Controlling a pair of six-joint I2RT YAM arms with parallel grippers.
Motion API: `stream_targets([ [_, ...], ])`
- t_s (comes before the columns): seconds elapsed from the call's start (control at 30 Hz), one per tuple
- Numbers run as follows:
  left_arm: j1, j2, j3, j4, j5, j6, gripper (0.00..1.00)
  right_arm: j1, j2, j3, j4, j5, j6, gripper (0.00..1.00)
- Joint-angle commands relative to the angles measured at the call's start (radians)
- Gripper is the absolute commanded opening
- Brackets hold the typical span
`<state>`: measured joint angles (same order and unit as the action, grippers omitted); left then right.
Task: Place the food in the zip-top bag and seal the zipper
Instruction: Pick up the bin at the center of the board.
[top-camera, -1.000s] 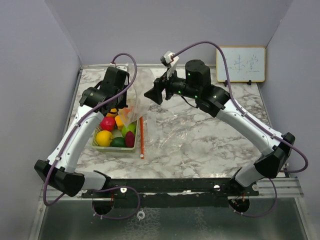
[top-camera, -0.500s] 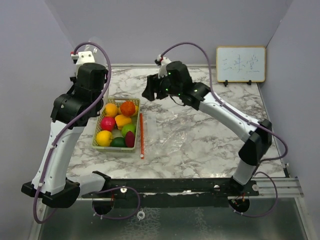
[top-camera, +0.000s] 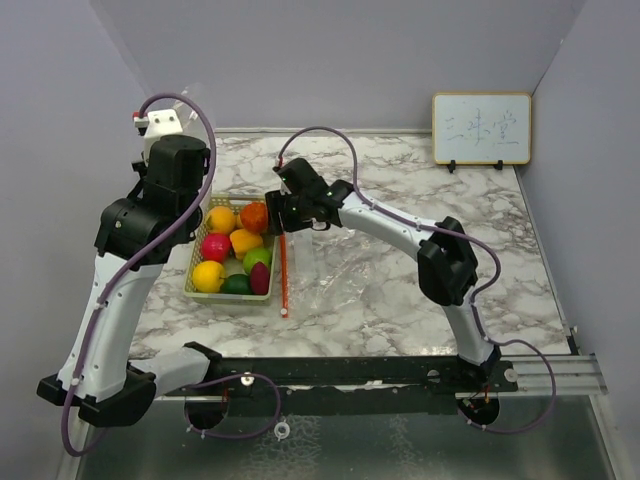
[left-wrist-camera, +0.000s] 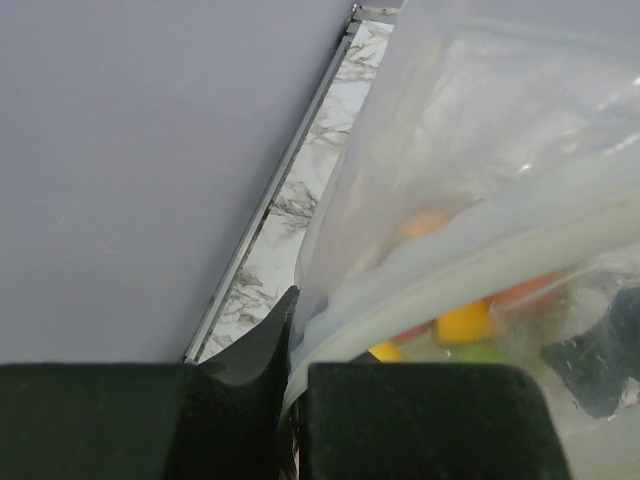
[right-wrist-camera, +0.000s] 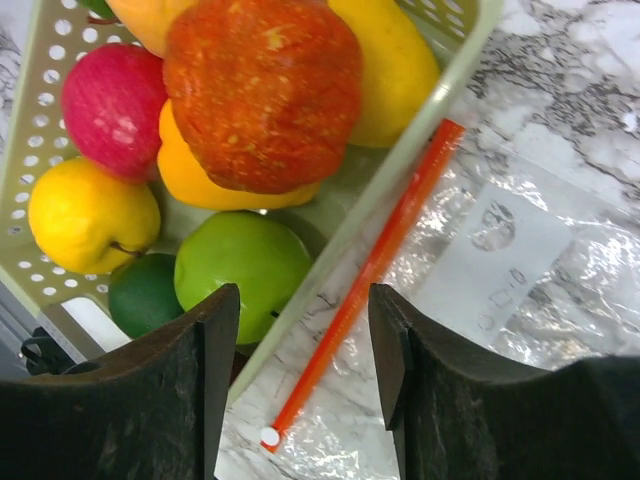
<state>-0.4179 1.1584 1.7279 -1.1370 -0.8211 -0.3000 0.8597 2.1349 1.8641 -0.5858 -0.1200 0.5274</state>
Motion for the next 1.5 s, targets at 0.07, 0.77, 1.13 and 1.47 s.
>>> stream_targets([
  [0.07,0.004,-0.053,-0.020,-0.003,-0.021,0.002,0.00,0.038,0.108,0.110,-0.072,0.023,0.040,0.50],
  [0.77,0.004,-0.092,-0.037,0.058,-0.014,0.036,0.00,0.060,0.211,0.322,-0.110,0.132,0.049,0.02],
  [1.13,0.001,-0.079,-0.004,0.109,-0.020,0.039,0.00,-0.062,0.104,0.447,-0.202,0.050,0.114,0.02],
  [1.47,0.001,0.163,0.144,0.170,0.138,-0.007,0.00,-0.482,-0.232,0.057,-0.123,-0.011,-0.020,0.02],
])
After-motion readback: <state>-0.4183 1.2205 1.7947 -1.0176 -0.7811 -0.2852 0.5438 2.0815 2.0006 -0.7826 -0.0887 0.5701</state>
